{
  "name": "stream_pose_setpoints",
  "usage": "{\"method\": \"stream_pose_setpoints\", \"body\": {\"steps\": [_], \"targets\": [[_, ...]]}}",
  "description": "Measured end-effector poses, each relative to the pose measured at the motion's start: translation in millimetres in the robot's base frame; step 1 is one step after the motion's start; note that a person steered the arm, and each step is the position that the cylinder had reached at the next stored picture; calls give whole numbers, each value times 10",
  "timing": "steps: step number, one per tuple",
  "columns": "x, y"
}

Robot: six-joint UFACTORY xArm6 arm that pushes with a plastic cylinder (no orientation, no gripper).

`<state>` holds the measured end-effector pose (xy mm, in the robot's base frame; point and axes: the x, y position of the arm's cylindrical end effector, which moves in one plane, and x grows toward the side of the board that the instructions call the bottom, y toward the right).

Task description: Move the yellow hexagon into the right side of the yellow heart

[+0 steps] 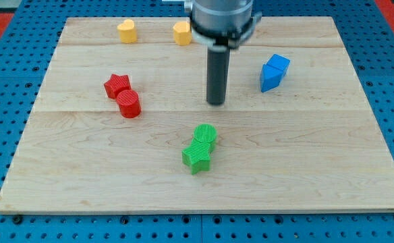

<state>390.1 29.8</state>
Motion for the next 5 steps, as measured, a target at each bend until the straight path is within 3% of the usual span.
{"method": "stream_pose_setpoints", "body": {"steps": [1, 2, 4, 5], "targets": [[-617, 207], [-975, 248], [-1429, 56], [-1451, -484]]}}
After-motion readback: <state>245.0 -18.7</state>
